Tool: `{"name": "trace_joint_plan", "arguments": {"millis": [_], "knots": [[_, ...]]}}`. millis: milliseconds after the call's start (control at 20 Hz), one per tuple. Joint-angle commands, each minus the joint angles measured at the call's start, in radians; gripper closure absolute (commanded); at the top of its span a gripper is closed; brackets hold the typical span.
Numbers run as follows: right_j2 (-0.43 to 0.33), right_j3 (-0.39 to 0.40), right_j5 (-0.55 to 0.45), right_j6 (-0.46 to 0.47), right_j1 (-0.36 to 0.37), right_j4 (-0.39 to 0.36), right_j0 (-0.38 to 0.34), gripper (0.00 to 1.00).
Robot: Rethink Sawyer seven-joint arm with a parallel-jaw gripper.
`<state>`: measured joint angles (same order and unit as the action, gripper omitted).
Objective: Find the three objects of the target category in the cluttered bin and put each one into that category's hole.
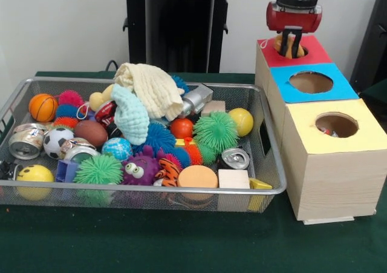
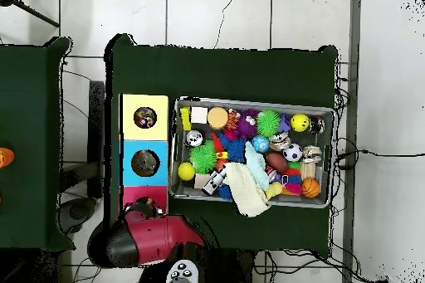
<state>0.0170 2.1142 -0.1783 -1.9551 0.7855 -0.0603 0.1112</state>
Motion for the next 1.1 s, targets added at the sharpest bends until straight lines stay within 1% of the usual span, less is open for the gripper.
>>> {"name": "trace_joint_plan", "arguments": {"millis": [50, 100, 150, 300, 350, 400, 600, 850, 950, 1100], "knots": [[-0.01, 0.022, -0.085, 0.017, -0.063, -0.106, -0.081, 1.0], [-0.016, 0.028, -0.088, 0.006, -0.051, -0.102, -0.082, 1.0], [-0.03, 0.032, -0.117, 0.005, -0.026, -0.093, -0.088, 1.0], [-0.037, 0.024, -0.2, 0.011, 0.045, -0.073, -0.09, 1.0], [-0.05, 0.022, -0.227, 0.01, 0.069, -0.056, -0.102, 1.0], [-0.051, 0.018, -0.239, 0.005, 0.079, -0.049, -0.105, 1.0], [-0.037, -0.048, -0.304, 0.006, 0.089, -0.054, -0.094, 1.0], [-0.041, -0.075, -0.345, 0.013, 0.095, -0.072, -0.102, 1.0], [-0.054, -0.079, -0.359, 0.013, 0.099, -0.072, -0.108, 1.0], [-0.054, -0.091, -0.386, 0.004, 0.111, -0.081, -0.102, 1.0]]}}
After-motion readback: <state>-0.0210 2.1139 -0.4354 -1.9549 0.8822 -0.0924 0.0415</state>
